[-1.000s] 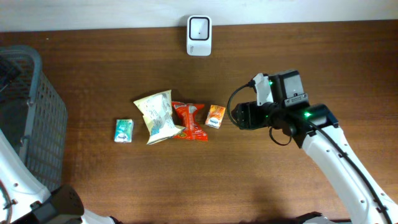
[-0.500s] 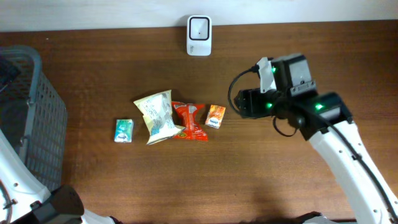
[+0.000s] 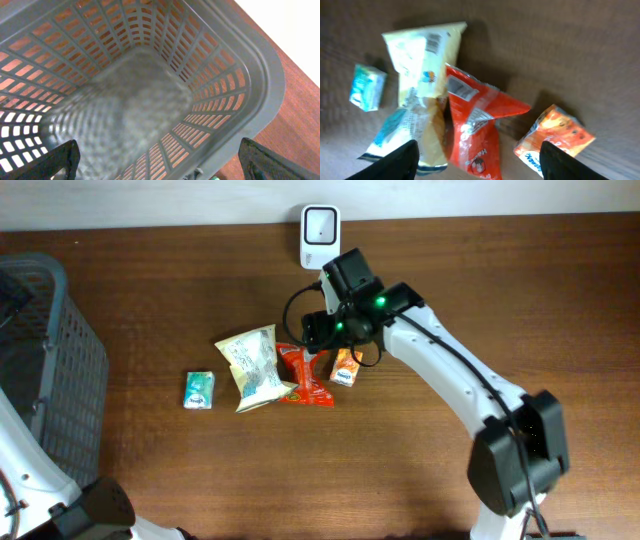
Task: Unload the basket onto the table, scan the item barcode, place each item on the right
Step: 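Move the right gripper to the orange box and grasp it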
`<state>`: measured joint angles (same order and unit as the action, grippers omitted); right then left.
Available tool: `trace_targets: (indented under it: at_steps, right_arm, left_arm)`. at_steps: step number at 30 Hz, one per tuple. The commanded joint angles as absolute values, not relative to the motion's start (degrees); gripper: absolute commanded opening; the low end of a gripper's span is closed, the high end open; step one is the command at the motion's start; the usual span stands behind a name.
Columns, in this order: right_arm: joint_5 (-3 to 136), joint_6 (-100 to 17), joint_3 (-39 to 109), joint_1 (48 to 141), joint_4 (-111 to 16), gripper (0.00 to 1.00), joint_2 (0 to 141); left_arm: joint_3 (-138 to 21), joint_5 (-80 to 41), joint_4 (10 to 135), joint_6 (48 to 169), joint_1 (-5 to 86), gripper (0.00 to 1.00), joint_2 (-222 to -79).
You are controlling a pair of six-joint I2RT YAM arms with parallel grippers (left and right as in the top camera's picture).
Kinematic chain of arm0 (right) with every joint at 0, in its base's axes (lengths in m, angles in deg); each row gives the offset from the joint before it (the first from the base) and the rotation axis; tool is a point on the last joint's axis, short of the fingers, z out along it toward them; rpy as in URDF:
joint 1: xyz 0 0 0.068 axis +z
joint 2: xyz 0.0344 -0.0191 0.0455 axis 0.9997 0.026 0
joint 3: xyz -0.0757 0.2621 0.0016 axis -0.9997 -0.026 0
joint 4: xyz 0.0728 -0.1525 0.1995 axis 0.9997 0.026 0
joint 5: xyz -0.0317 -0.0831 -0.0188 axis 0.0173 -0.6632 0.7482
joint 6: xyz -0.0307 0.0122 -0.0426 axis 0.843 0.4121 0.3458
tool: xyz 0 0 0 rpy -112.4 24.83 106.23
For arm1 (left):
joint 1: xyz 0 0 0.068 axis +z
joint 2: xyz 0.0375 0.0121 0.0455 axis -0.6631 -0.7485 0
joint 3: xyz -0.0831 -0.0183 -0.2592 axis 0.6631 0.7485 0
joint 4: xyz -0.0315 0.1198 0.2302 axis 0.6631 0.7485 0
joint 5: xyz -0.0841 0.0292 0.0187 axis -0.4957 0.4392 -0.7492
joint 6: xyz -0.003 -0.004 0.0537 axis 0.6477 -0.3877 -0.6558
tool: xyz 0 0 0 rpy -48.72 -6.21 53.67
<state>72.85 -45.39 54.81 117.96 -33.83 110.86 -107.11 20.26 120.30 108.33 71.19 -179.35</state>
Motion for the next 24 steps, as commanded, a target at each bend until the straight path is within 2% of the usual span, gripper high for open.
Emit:
trace_targets:
  at_steps: [1, 4, 8, 11, 15, 19, 24]
  right_arm:
    - [70.46, -53.50, 55.82, 117.28, -31.60, 0.72, 113.77]
    - [62.83, -59.38, 55.79, 114.59, -27.14, 0.72, 115.15]
    - [63.51, -61.98, 52.65, 110.27, -25.41, 0.65, 115.43]
    - [68.36, -61.95, 48.47, 109.85, -27.80, 0.52, 115.43]
    - [72.56, -61.98, 45.39, 110.51, -32.04, 0.48, 115.43]
    - [70.42, -64.71, 44.97, 111.91, -32.39, 0.46, 115.43]
    - [69.46, -67.33, 41.28, 111.25, -36.06, 0.38, 115.43]
  left_arm:
    - [-107.77, 20.26, 120.36, 108.90, 71.32, 0.99, -179.22]
    - [-107.77, 20.26, 120.36, 108.90, 71.32, 0.99, -179.22]
    - [-107.77, 20.26, 120.34, 108.90, 71.32, 0.99, -179.22]
    - [-107.77, 20.26, 120.36, 108.90, 71.34, 0.99, -179.22]
    - [-107.77, 20.26, 120.36, 108.90, 71.32, 0.99, -179.22]
    - [-107.77, 20.26, 120.36, 108.90, 71.32, 0.99, -179.22]
    - [-107.77, 20.26, 120.34, 108.90, 71.32, 0.99, -179.22]
